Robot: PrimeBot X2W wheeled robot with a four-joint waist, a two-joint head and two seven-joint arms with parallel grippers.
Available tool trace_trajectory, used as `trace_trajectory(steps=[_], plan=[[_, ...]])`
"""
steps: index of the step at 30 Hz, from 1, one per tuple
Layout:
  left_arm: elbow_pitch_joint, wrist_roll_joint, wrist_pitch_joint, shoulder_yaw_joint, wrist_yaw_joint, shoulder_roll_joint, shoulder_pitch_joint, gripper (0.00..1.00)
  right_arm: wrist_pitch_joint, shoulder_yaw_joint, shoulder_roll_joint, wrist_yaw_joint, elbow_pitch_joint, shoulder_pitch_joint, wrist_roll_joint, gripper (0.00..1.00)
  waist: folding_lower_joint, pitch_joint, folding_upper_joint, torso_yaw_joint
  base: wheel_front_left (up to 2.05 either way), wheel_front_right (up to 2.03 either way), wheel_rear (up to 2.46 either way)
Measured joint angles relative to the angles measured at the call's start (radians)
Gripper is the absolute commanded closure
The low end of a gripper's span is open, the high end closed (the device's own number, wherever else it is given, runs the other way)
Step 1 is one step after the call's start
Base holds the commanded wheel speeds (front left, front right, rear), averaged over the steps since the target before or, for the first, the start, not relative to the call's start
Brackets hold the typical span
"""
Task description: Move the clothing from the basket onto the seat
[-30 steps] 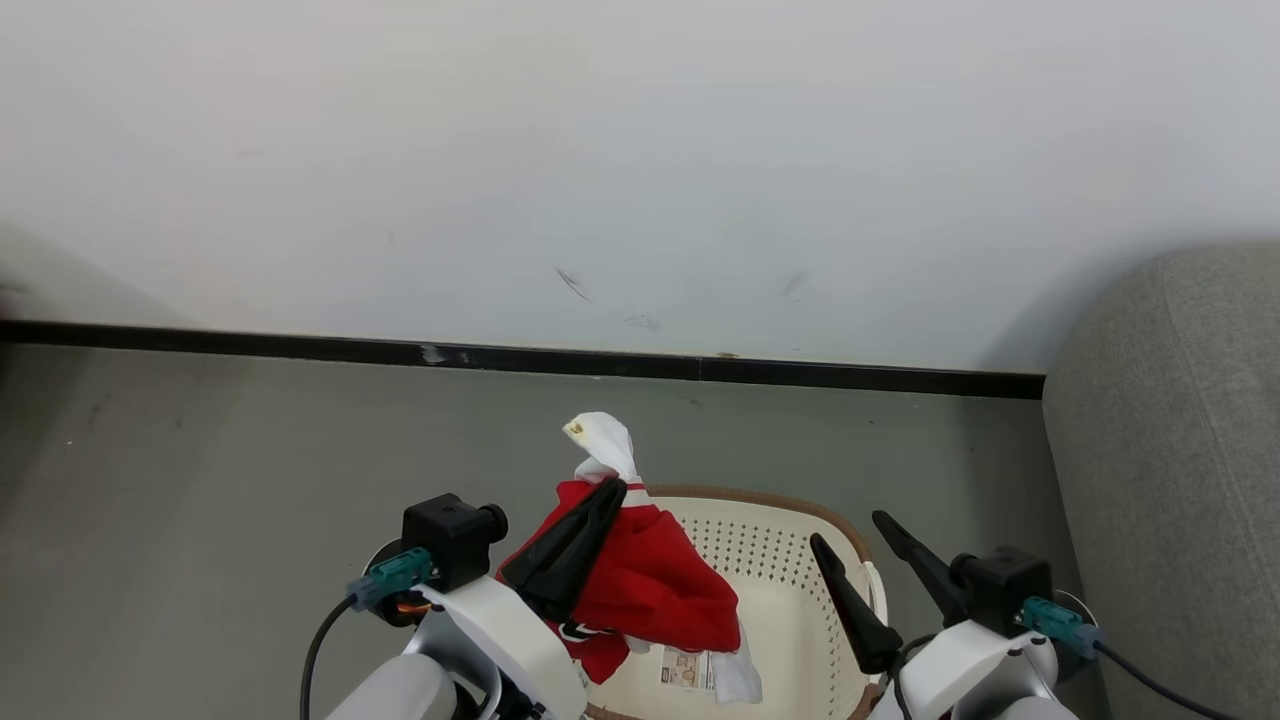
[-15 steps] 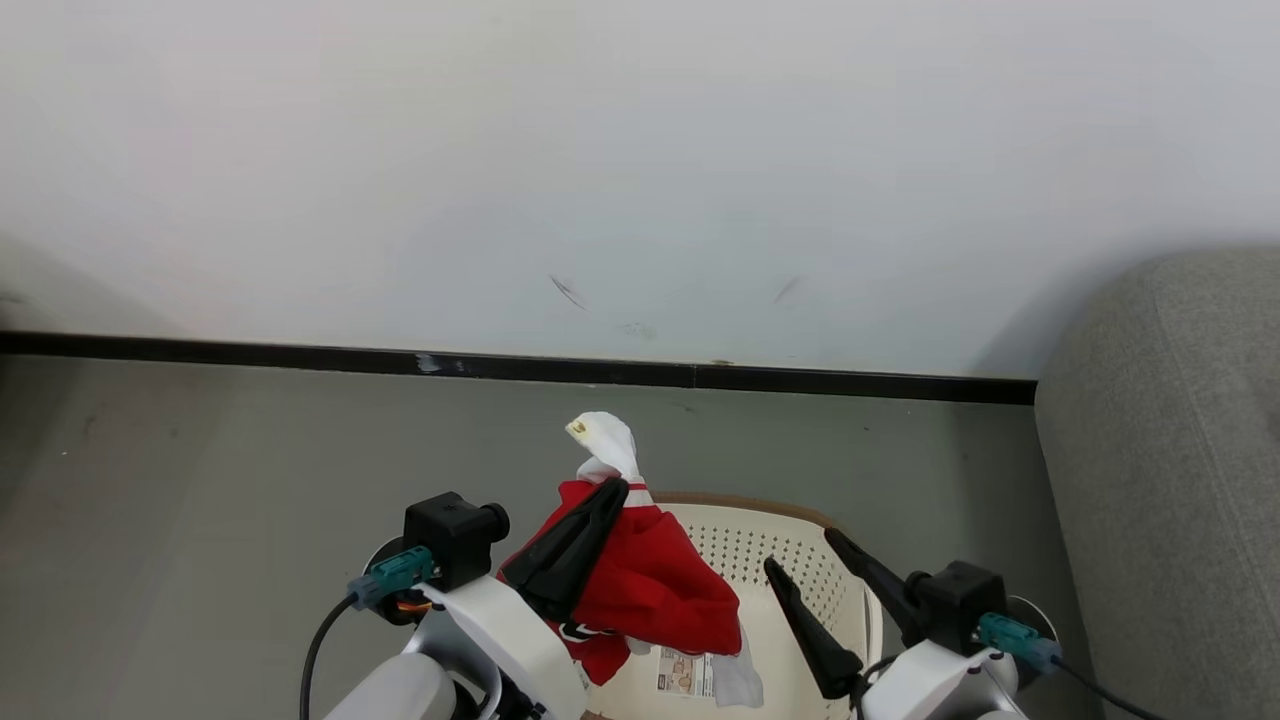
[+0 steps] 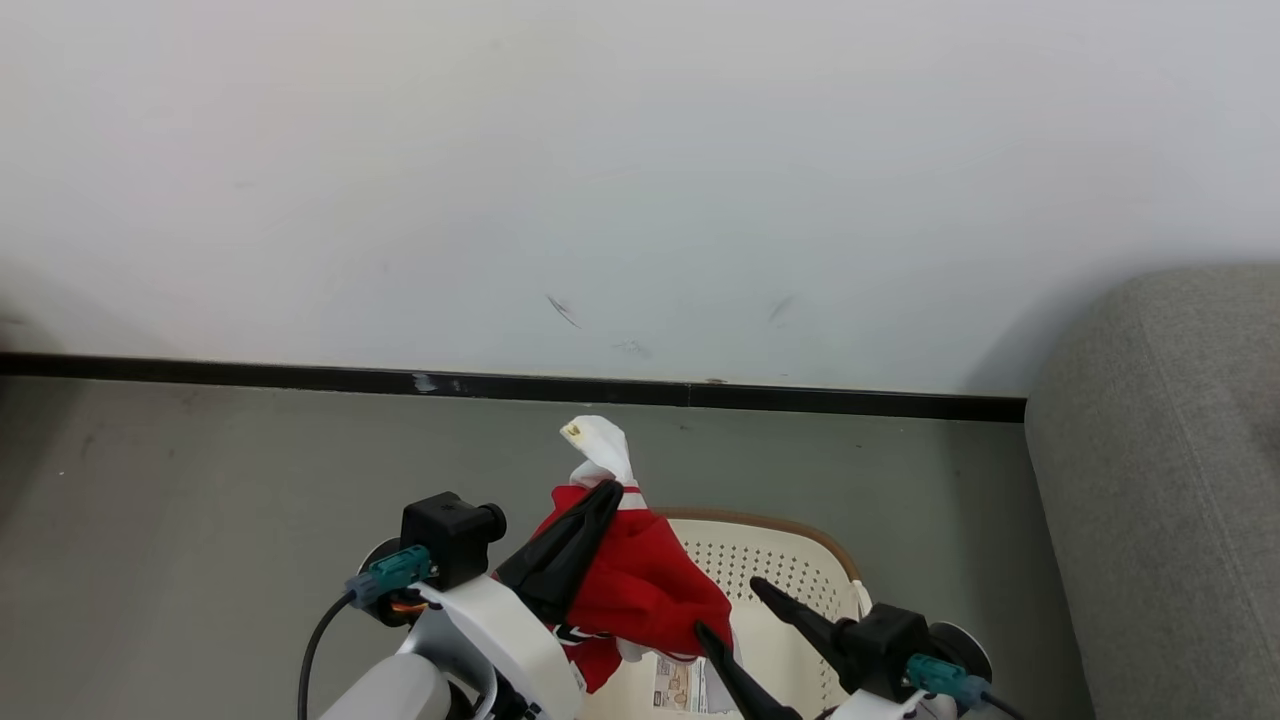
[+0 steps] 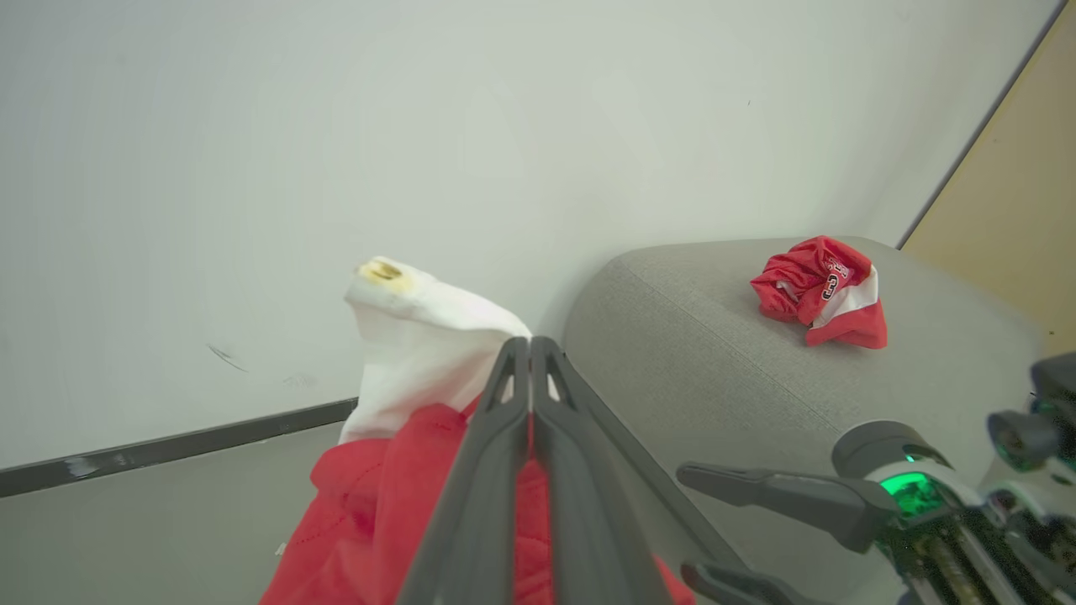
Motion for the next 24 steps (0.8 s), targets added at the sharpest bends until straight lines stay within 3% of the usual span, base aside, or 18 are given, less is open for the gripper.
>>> trace_trajectory(steps=[11,24], plan=[[-0.016,0.002,0.017,-0.004,0.005,0.002,0.0,1.0,0.0,0.071,-0.001,0.0,0.003,-0.001,0.002,0.0,0.0,-0.005,0.0,-0.005,0.0,0.0,0.0],[-0.081,0.018,0.034,-0.039,0.004,-0.01,-0.006,1.0,0.0,0.059,-0.003,0.0,0.003,-0.039,0.002,0.0,0.0,0.006,0.0,0.01,0.0,0.0,0.0]])
